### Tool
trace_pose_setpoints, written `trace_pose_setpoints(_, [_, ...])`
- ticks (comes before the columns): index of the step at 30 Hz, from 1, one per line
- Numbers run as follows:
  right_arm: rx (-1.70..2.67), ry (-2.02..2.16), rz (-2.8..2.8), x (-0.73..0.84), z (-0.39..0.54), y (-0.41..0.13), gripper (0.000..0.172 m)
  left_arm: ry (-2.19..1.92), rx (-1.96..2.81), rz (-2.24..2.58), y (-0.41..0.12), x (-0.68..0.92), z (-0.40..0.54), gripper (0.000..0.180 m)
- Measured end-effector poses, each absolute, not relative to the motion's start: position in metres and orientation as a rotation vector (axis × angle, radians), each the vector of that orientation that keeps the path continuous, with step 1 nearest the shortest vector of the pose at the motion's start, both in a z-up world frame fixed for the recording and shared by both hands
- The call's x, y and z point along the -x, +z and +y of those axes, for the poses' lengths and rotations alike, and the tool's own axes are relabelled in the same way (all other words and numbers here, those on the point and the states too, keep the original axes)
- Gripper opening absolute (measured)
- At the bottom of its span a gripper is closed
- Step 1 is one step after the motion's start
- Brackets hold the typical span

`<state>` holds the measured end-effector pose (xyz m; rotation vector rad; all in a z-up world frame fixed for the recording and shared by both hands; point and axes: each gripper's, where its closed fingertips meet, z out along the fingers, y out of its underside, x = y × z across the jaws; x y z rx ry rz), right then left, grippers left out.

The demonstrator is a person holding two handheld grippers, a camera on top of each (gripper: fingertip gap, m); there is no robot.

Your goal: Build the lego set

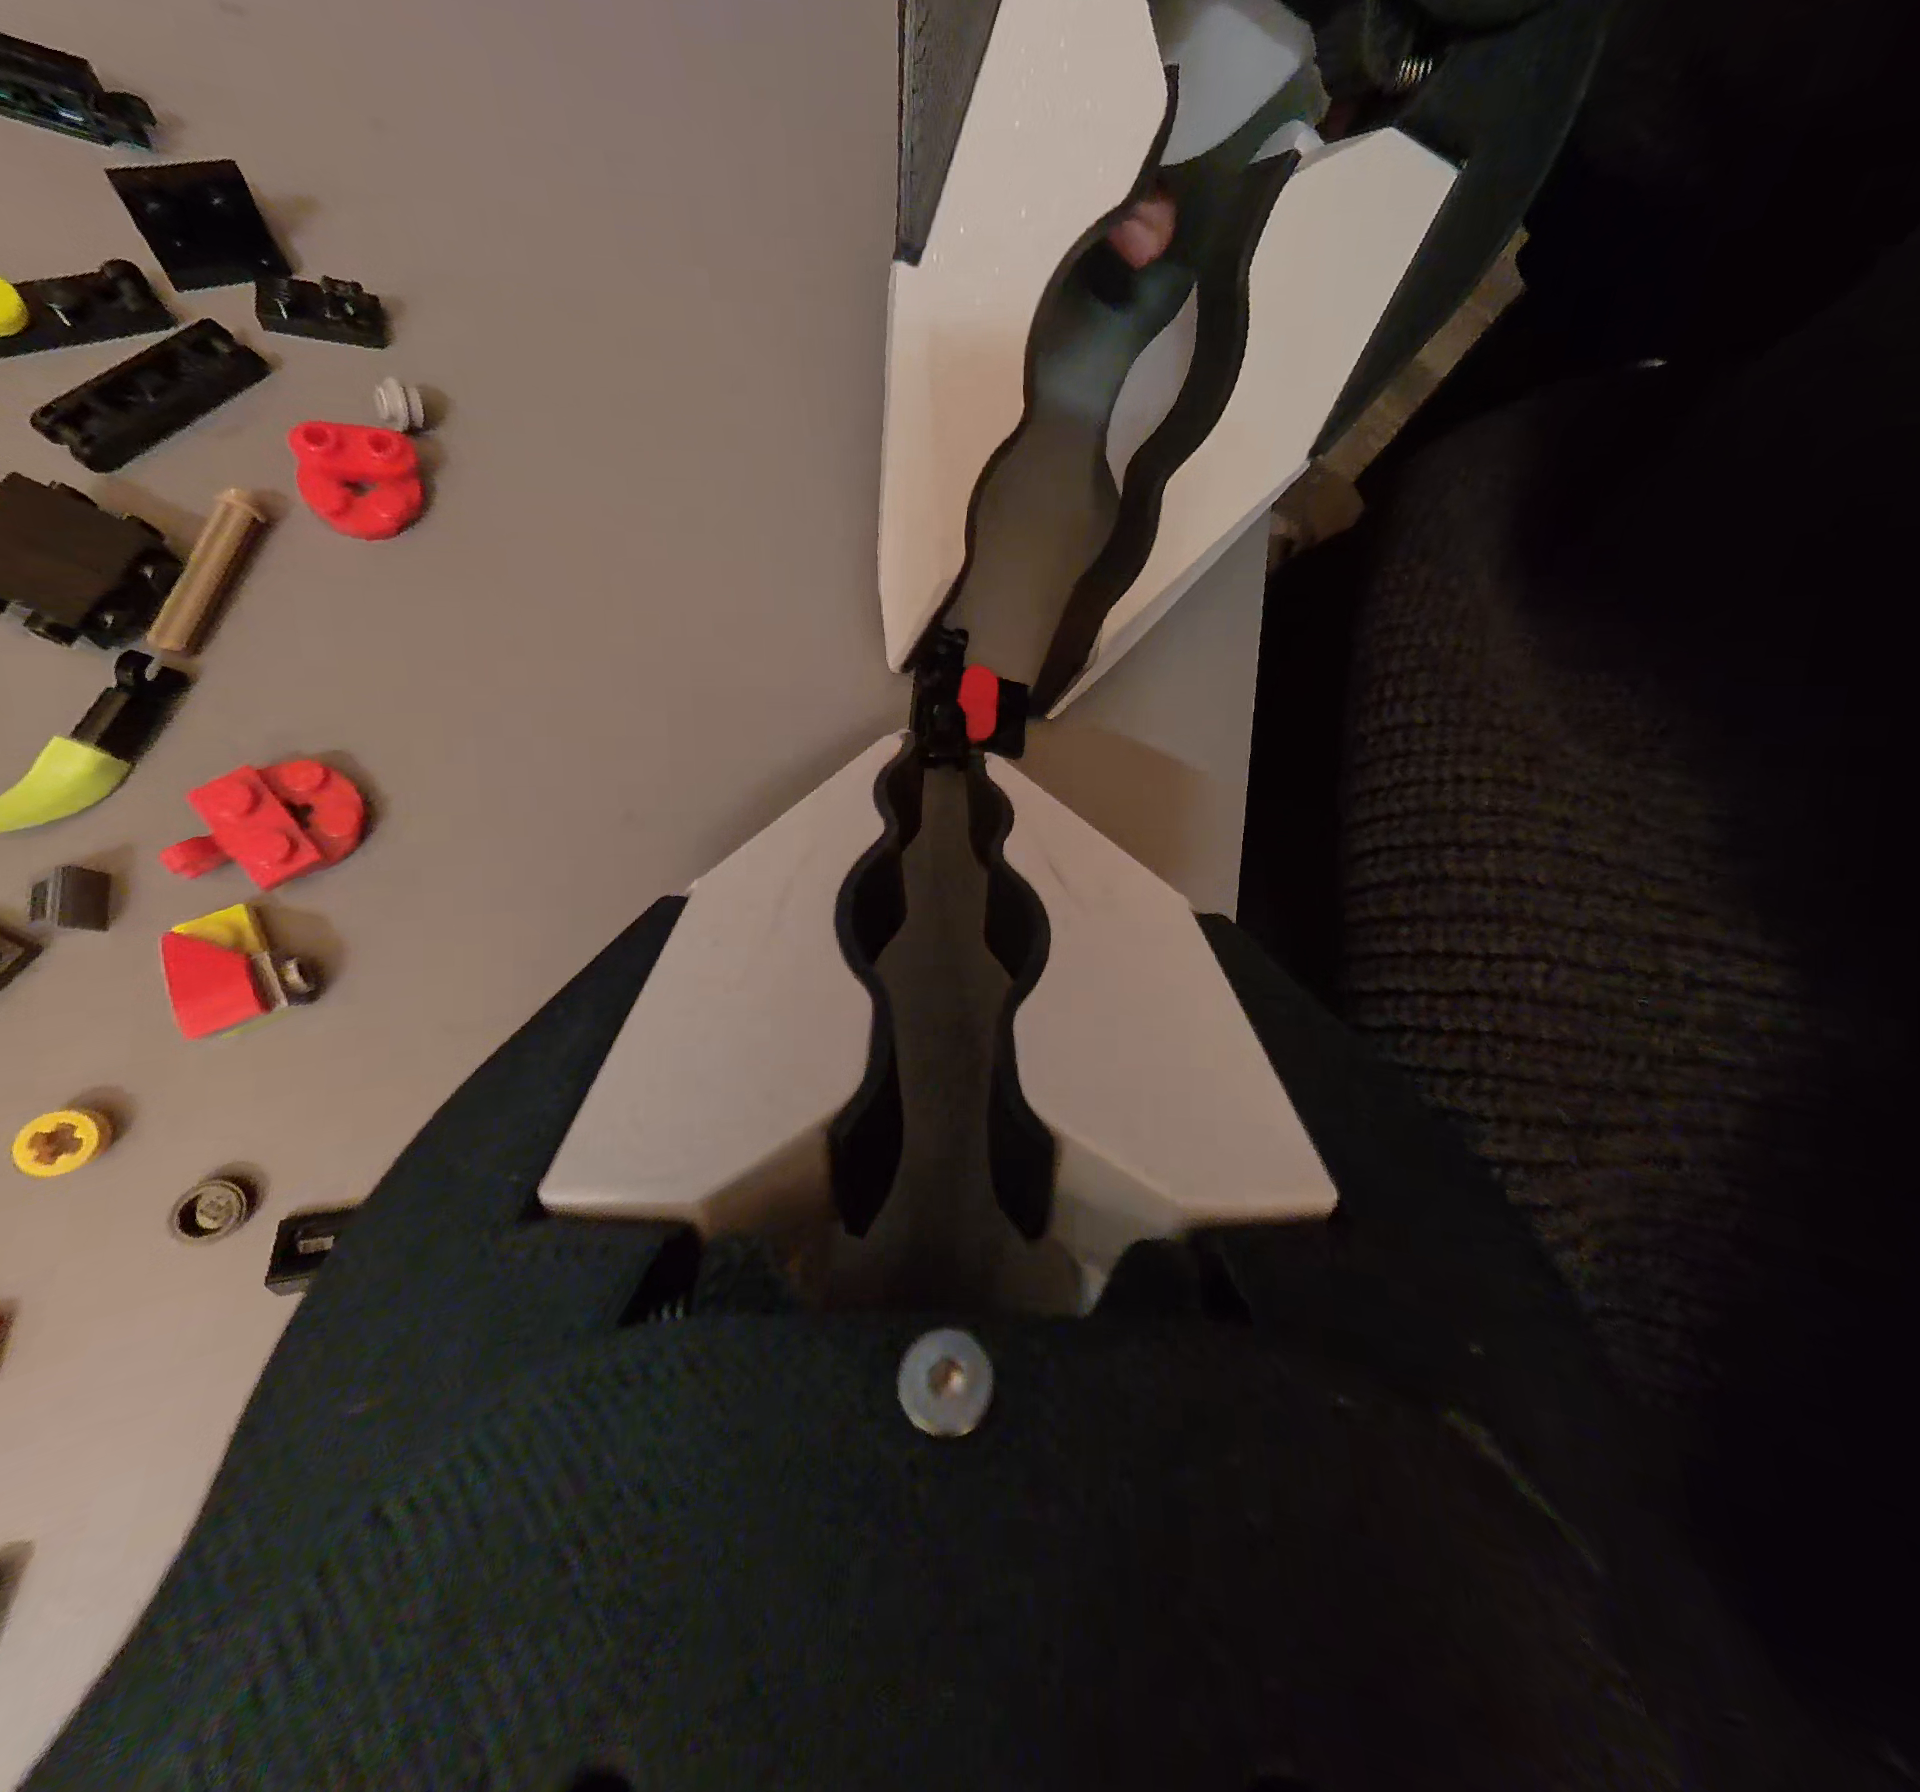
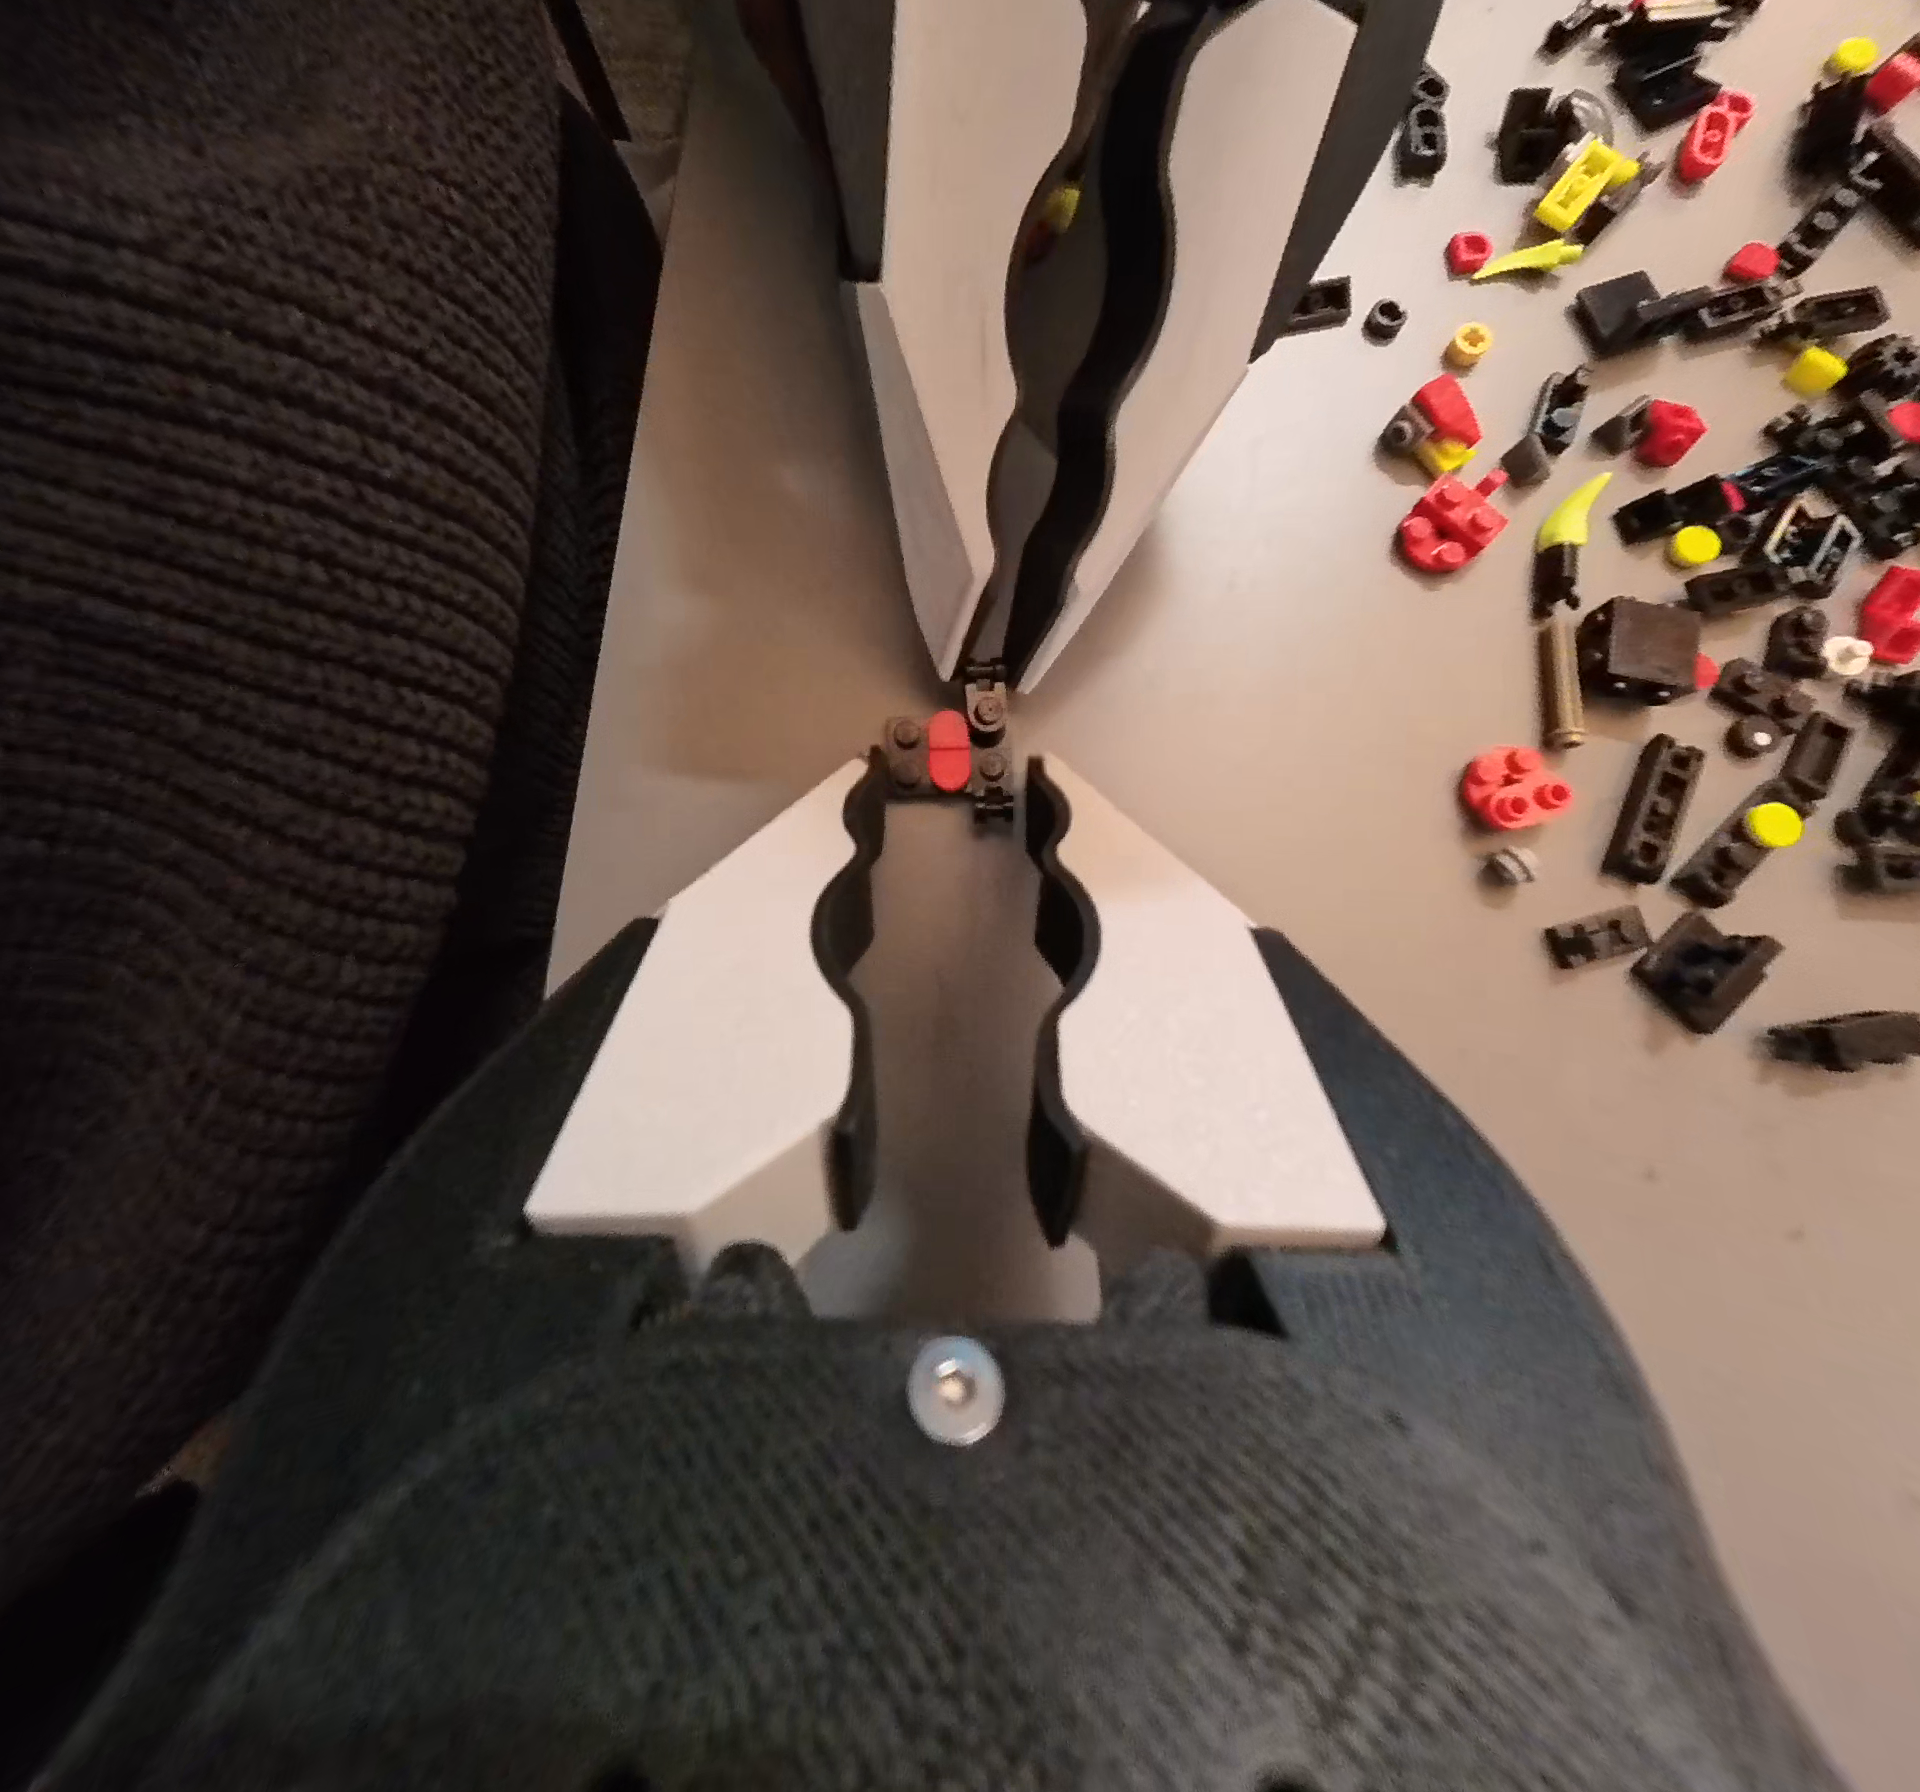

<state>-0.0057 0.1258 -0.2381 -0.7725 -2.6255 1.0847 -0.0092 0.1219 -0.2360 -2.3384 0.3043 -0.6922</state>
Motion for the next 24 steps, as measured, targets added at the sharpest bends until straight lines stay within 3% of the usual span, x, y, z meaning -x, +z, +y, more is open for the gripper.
trace_pose_setpoints(1, [0.776, 1.095, -2.620, 0.006, 0.126, -0.237, 0.026, -0.691, 2.338, 0.303, -0.236, 0.010, 0.122, 0.006])
trace_pose_setpoints(21, [0.853, 1.178, -2.547, 0.012, 0.131, -0.225, 0.025, -0.698, 2.326, 0.274, -0.236, 0.012, 0.126, 0.007])
trace_pose_setpoints(24, [0.836, 1.175, -2.510, 0.015, 0.134, -0.219, 0.018, -0.690, 2.327, 0.251, -0.236, 0.016, 0.126, 0.007])
